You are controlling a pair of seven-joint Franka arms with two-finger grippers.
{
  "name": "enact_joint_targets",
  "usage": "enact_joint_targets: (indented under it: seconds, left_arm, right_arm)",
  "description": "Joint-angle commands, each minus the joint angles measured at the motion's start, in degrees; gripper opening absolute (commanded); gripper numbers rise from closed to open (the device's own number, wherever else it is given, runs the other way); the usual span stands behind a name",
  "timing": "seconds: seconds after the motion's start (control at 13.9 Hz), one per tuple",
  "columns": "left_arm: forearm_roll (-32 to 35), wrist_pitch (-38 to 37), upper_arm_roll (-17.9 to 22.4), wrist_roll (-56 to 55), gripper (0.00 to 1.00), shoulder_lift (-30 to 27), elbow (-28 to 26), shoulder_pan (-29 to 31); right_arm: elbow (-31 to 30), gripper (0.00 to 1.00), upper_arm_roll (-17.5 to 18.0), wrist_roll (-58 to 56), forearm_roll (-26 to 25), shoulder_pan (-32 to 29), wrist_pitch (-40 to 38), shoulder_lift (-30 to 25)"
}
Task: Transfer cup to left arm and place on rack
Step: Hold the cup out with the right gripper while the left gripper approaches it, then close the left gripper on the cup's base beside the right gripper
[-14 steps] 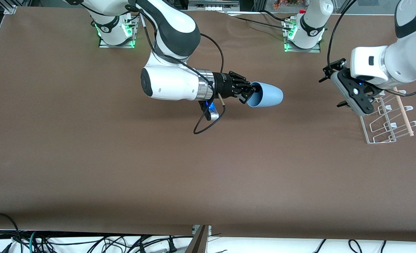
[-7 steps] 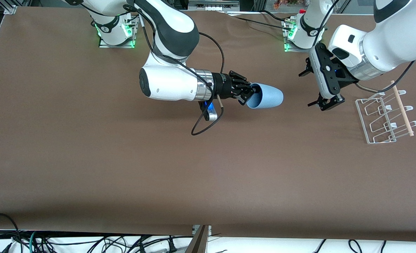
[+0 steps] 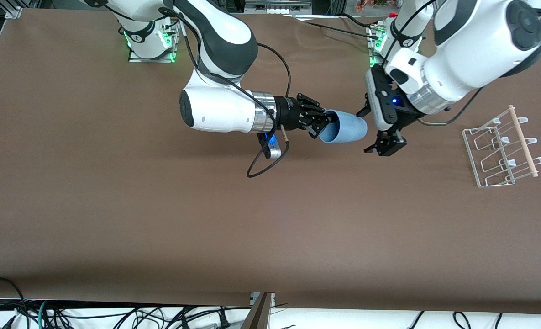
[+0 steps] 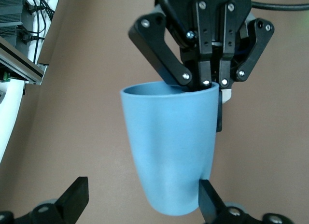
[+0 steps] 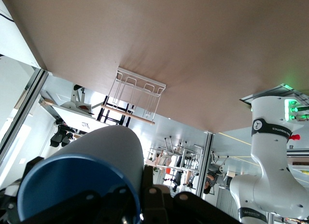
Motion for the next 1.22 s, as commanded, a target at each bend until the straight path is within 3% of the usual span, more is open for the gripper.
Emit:
enact_joint_targets:
  seconds: [0.0, 0.5, 1.01, 1.08, 1.15]
  left_arm:
    - [-1.8, 2.5, 0.2, 2.5, 1.0, -3.0, -3.8, 0.3]
    - [-3.0, 7.9, -1.9, 2.3, 1.0, -4.7, -10.4, 0.3]
    - [-6.6, 15.0, -3.2, 1.7, 1.0, -3.6, -13.2, 0.1]
    - [-6.6, 15.1, -3.3, 1.7, 0.99, -3.5, -13.2, 0.1]
    - [-6.6, 15.0, -3.3, 1.7, 0.8, -3.4, -13.2, 0.1]
  right_arm:
    - [1.6, 0.0, 0.3, 0.7, 1.0, 0.2, 0.1, 0.7]
    - [1.6, 0.0, 0.3, 2.7, 1.0, 0.1, 0.1, 0.7]
    - [1.6, 0.0, 0.3, 2.9, 1.0, 0.2, 0.1, 0.6]
    - [1.6, 0.0, 0.3, 3.2, 1.0, 0.0, 0.1, 0.6]
    - [1.8, 0.0, 0.3, 4.0, 1.0, 0.0, 0.1, 0.6]
